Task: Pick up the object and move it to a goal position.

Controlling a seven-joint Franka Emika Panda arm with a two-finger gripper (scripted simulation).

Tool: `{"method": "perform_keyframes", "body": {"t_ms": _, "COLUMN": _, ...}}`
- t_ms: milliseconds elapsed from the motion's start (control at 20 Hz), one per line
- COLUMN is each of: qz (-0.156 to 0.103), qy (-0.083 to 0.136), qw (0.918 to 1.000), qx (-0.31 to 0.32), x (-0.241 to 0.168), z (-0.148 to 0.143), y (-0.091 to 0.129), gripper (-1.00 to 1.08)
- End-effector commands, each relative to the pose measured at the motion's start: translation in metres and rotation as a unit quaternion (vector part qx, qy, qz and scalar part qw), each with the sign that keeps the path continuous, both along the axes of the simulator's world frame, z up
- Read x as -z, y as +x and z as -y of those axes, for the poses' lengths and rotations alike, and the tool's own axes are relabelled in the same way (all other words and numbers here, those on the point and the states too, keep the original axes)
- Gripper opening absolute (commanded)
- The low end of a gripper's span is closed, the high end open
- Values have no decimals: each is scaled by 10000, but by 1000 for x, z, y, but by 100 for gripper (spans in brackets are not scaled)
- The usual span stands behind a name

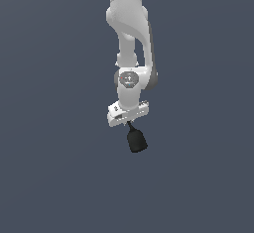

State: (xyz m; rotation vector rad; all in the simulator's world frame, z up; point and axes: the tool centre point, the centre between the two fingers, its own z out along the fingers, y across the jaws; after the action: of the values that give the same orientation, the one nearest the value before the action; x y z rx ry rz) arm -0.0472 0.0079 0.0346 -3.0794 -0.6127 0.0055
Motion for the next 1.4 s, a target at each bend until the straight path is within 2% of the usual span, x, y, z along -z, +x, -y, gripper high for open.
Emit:
{"method": "perform_keyframes", "body": {"t_ms": 0, "qz": 13, "qy": 0, "qw": 10000, "qx": 1, "x": -13, "z": 2, "y": -1, "gripper": -100}}
{"method": "perform_keyframes", "body": {"t_ms": 850, "qz": 18, "qy": -2, "qw": 10000, "qx": 8, "x": -154, "z": 22, "y": -17, "gripper": -100}}
{"method": "perform_keyframes", "body": {"t_ms": 1350, "qz": 19, "qy": -3, "qw": 10000, "qx": 11, "x": -193, "z": 27, "y": -19, "gripper": -100}}
